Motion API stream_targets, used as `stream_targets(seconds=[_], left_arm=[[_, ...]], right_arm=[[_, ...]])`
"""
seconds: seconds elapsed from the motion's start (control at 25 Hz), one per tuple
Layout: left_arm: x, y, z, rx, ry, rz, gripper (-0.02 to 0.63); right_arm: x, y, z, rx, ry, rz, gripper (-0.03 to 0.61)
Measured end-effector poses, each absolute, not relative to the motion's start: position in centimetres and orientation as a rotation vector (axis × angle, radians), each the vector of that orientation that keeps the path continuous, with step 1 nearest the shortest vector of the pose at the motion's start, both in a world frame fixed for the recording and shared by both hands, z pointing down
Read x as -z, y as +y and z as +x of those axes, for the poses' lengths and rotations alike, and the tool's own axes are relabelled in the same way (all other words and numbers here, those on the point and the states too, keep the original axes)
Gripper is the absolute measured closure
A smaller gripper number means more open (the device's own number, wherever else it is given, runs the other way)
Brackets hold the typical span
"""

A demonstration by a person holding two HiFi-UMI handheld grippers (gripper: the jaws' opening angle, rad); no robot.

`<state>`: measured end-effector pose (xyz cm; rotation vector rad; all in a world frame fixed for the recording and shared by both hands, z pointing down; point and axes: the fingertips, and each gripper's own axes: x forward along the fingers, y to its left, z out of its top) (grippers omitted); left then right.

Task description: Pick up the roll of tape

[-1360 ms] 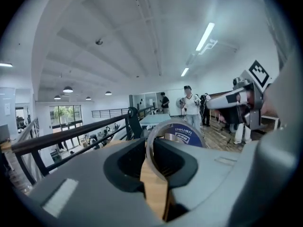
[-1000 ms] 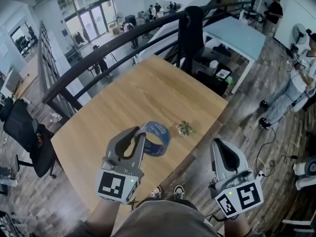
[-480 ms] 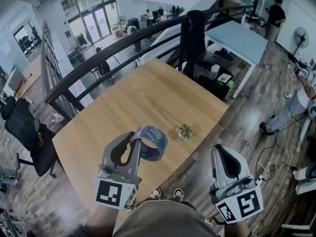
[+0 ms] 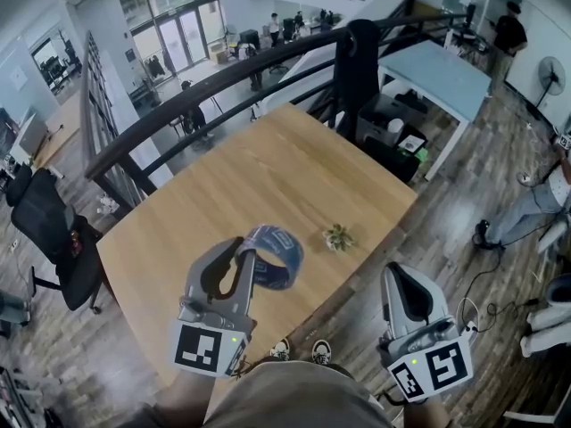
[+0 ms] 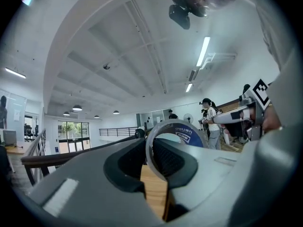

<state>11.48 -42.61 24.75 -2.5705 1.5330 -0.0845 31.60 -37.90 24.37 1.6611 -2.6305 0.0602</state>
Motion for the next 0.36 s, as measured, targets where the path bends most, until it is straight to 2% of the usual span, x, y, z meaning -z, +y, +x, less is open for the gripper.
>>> stream_targets(seconds=[0.36], left_arm=[[-24.86,-42.31,11.57,0.087,1.541,-2.574,0.563]], right_arm=[[-24.72,-37.76,31.89,-0.084,-2.629,1.662,0.568]])
